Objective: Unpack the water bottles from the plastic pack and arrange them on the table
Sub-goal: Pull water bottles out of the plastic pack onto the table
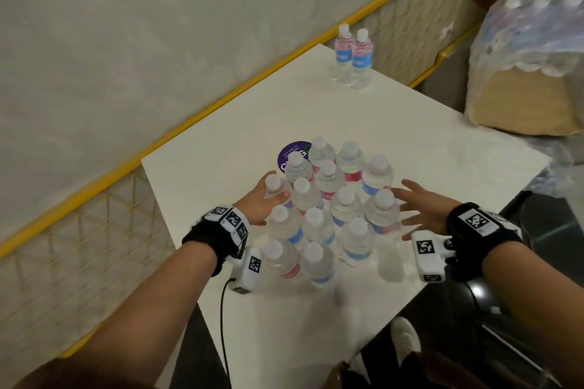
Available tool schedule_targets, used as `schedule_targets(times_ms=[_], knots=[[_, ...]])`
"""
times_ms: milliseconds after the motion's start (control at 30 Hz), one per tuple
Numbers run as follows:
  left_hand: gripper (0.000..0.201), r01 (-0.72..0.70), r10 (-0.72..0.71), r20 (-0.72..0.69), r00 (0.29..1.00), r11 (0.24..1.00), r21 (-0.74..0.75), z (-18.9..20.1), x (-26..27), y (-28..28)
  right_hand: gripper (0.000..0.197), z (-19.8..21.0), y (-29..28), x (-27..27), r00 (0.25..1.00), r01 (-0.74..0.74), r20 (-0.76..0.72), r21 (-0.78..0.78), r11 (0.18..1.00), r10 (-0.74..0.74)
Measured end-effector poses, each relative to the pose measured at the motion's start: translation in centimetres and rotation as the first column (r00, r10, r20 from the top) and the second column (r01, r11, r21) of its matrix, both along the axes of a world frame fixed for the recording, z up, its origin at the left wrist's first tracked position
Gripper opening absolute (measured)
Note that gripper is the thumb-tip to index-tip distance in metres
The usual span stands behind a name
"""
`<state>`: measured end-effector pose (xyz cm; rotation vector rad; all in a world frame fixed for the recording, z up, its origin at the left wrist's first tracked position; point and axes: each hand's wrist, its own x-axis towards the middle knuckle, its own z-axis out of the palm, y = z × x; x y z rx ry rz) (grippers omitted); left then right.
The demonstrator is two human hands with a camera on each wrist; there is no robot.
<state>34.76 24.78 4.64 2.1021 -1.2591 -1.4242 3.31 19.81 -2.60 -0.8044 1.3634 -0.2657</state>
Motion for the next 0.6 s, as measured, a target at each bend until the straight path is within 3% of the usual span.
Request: schedule_targets(times_ms=[133,267,433,533,600], knots=[[0.069,0.002,-0.001,0.023,1.000,1.000,-0.030,-0.2,0.3,-0.5,0.082,0.6,0.9,0.0,0.991,0.060,0.116,0.053,0.997,-0.065],[0.070,0.069,-0.063,0.077,0.995,0.995,-0.069,1.0,0.1,-1.3,0.078,0.6,0.8,0.5,0.991,0.050,0.124,0.016,0.999,-0.052],[0.064,0.232,-0.181,0.292,0.939,0.961,-0.153,2.6,-1.8,-2.6,0.072,1.6,0.6,0.6,0.992,-0.013,0.123,-0.060,0.998,0.020],[0.059,0.399,-0.299,0.378,0.876,0.890,-0.221,4.0,-4.3,-3.5,0.073,2.7,0.1,0.8,0.995,-0.050,0.079,-0.113,0.992,0.059],[0.064,0.506,-0.390,0.443,0.807,0.844,-0.179,4.1,-5.9,-4.2,0.074,3.5,-0.2,1.0,0.995,-0.098,0.004,-0.152,0.984,0.100]])
